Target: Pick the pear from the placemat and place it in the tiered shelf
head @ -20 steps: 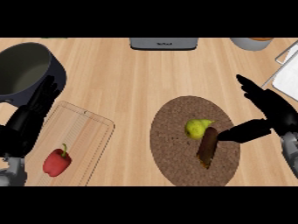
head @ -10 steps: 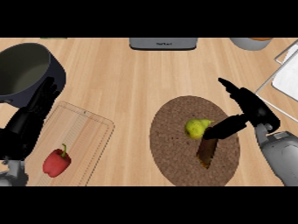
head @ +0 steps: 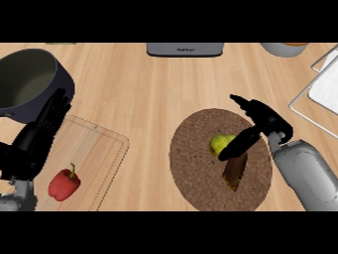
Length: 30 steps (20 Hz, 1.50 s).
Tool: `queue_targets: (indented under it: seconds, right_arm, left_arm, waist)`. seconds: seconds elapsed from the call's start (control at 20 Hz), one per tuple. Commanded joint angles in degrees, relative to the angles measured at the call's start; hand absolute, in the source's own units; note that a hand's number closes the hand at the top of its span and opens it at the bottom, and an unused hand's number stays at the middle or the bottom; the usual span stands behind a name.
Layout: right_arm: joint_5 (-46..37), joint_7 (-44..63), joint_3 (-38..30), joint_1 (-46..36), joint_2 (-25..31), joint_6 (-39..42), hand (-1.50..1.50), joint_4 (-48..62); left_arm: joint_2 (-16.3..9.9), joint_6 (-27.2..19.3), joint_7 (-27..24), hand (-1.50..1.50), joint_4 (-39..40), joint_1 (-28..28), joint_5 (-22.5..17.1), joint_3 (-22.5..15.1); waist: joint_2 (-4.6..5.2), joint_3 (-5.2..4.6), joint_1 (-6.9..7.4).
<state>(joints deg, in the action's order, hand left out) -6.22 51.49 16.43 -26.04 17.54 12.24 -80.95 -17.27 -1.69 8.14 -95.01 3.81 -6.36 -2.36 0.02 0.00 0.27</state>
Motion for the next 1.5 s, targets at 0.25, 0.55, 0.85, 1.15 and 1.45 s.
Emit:
queue_targets:
  seconds: [0.25,0.55,0.85,1.15,1.45]
  right_arm:
    - [-6.53,2.61,0.90,-1.71,-1.25,4.97,-1.50,4.35]
    - [-8.60,5.49,0.68,-2.85,-3.56,7.34,-1.50,8.15]
    - [-8.47,5.29,-2.94,0.22,-3.72,10.39,-1.50,6.07]
    - [-9.96,2.43,-3.69,0.52,-4.70,12.71,-1.50,9.23]
    - [-14.20,-2.34,-2.54,3.19,-8.66,9.11,-1.50,14.34]
  left_arm:
    - [-0.27,2.64,2.91,0.00,-0.91,2.00,-0.47,3.26]
    - [2.06,2.93,-0.55,0.00,0.29,-0.84,2.07,2.32]
    - [2.86,3.20,3.42,0.00,-4.13,-1.74,2.77,3.64]
    - [3.33,4.29,1.90,0.00,3.81,5.48,3.08,5.84]
    - [5.64,4.69,0.00,0.00,-0.29,-0.47,4.66,4.32]
  waist:
    - [-0.02,0.00,0.02]
    - [0.00,-0.01,0.07]
    - [-0.05,0.00,-0.05]
    - [0.03,-0.01,-0.20]
    - [0.04,0.00,0.06]
